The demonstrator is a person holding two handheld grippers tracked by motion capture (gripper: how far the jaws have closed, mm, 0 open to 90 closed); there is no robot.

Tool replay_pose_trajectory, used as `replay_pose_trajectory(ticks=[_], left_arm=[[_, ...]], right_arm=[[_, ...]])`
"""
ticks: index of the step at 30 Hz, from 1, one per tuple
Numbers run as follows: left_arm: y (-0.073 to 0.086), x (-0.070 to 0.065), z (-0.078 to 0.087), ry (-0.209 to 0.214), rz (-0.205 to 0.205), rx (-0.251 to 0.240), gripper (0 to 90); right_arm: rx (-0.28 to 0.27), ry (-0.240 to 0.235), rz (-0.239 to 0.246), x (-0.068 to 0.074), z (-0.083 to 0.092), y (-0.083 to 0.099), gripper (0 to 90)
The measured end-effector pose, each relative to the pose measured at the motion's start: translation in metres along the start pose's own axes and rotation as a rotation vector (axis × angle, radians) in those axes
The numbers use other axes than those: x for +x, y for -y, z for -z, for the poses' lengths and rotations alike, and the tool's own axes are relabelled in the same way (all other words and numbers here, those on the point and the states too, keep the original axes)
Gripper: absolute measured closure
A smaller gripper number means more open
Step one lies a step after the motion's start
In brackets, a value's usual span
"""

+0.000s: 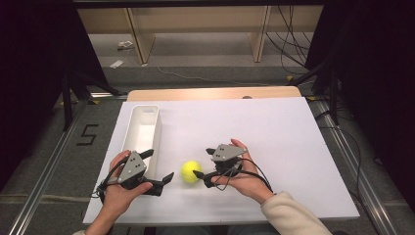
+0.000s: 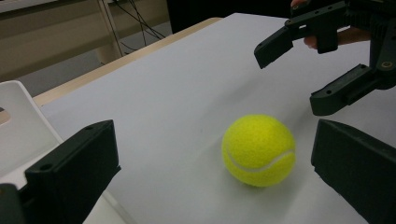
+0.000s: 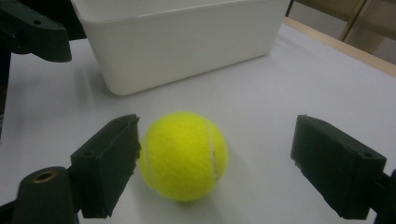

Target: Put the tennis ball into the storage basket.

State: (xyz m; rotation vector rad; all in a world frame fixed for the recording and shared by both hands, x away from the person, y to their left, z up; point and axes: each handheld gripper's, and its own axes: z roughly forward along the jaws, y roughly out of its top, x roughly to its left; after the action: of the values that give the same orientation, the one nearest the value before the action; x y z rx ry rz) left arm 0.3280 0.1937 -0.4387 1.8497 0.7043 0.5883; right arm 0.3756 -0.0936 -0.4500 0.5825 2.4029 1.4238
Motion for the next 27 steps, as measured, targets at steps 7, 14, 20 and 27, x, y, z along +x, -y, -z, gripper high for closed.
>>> replay_pose_trajectory(ticks=[7, 14, 20, 27], left_arm=[[0.0, 0.0, 0.0, 0.0, 0.004, 0.0, 0.4], [0.0, 0.0, 0.0, 0.0, 0.0, 0.001, 0.4], [0.0, 0.0, 0.001, 0.0, 0.003, 0.0, 0.5], [0.001, 0.0, 0.001, -0.001, 0.002, 0.0, 0.4]], right_arm=[[0.021, -0.018, 0.01, 0.005, -0.012, 0.001, 16.1], [0.043, -0.025, 0.011, 0.005, -0.024, 0.003, 16.1], [0.07, -0.034, 0.015, 0.007, -0.035, 0.007, 16.0], [0.09, -0.048, 0.012, 0.009, -0.046, 0.01, 16.0]])
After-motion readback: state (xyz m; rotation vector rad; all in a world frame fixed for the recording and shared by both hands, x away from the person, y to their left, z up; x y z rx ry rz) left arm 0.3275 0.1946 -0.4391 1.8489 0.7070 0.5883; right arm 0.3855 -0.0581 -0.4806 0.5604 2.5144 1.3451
